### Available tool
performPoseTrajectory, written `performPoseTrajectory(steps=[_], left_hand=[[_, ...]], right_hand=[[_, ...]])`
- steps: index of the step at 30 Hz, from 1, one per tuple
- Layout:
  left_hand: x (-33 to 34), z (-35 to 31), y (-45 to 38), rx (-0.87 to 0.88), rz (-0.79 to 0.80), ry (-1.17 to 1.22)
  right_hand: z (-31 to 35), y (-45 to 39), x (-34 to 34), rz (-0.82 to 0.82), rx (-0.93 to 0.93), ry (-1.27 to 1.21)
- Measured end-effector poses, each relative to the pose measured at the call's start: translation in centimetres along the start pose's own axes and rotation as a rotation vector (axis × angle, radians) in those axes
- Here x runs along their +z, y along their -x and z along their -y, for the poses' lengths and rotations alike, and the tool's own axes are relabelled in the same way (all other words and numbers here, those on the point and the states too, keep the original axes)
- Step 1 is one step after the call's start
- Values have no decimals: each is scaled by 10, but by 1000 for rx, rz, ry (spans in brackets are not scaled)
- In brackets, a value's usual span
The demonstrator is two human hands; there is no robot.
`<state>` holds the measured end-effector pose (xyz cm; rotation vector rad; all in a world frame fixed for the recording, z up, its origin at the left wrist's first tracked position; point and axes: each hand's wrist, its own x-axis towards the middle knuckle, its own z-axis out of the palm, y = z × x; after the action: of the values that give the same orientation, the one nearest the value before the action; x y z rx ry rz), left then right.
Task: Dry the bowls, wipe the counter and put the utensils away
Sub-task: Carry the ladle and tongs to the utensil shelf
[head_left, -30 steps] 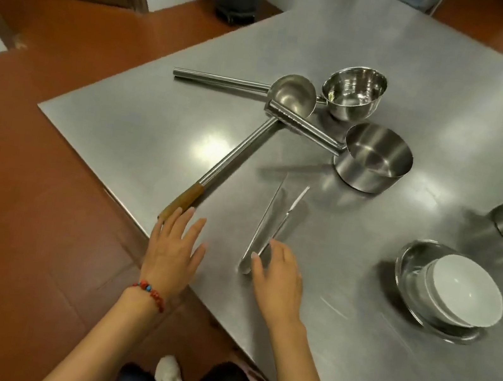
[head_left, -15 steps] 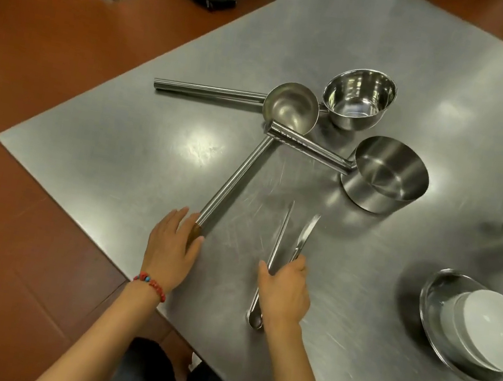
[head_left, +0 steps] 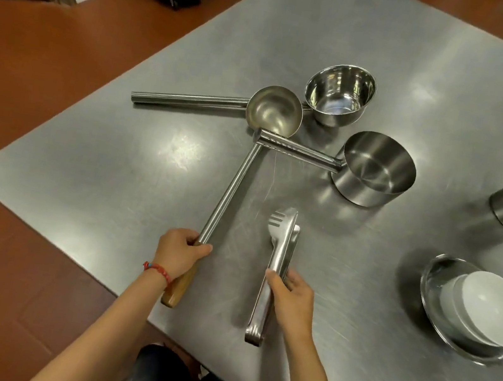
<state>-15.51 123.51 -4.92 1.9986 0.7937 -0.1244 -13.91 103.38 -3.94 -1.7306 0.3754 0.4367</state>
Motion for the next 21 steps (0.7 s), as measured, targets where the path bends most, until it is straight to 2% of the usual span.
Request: performPoseTrajectory(steps=[4, 6, 14, 21], left_hand=[[-13, -7, 11, -158, 170, 466], [-18, -10, 16, -199, 220, 594], [-23, -13, 38, -19, 86, 506], [-43, 2, 51, -21, -111, 567]], right_hand=[[3, 2, -3, 52, 48, -74], [6, 3, -1, 78, 67, -103], [13, 4, 18, 167, 40, -95], [18, 2, 39, 266, 15, -50]])
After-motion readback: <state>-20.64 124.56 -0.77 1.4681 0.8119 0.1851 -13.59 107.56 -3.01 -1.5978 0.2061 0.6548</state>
